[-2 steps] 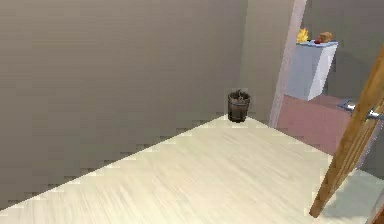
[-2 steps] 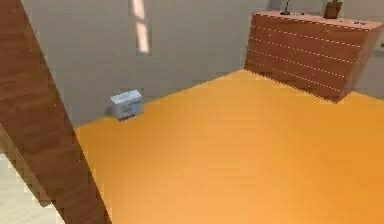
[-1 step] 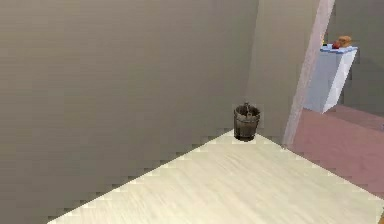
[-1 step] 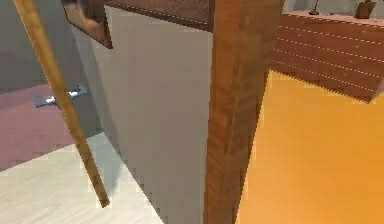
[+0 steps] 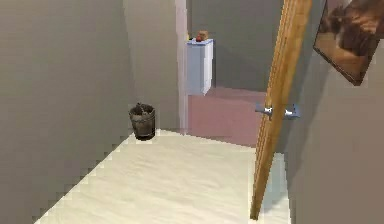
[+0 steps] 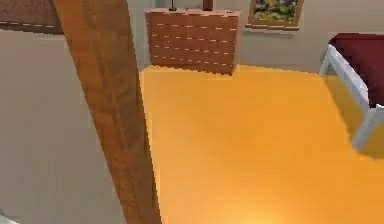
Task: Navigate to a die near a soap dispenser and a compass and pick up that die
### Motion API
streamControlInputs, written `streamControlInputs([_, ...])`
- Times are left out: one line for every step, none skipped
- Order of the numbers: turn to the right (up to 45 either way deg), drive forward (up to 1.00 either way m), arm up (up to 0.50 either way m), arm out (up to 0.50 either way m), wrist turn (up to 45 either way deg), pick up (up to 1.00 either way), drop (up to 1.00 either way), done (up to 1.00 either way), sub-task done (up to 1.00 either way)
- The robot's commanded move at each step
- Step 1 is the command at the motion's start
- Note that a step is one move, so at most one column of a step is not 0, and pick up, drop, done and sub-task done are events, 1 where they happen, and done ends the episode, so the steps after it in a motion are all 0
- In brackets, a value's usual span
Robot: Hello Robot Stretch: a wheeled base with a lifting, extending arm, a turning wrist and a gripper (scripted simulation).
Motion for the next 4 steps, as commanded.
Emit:
streamControlInputs([0.0, 0.95, 0.00, 0.00, 0.0, 0.00, 0.00, 0.00, 0.00])
streamControlInputs([15.0, 0.00, 0.00, 0.00, 0.0, 0.00, 0.00, 0.00, 0.00])
streamControlInputs([0.0, 1.00, 0.00, 0.00, 0.0, 0.00, 0.00, 0.00, 0.00])
streamControlInputs([0.0, 0.35, 0.00, 0.00, 0.0, 0.00, 0.00, 0.00, 0.00])
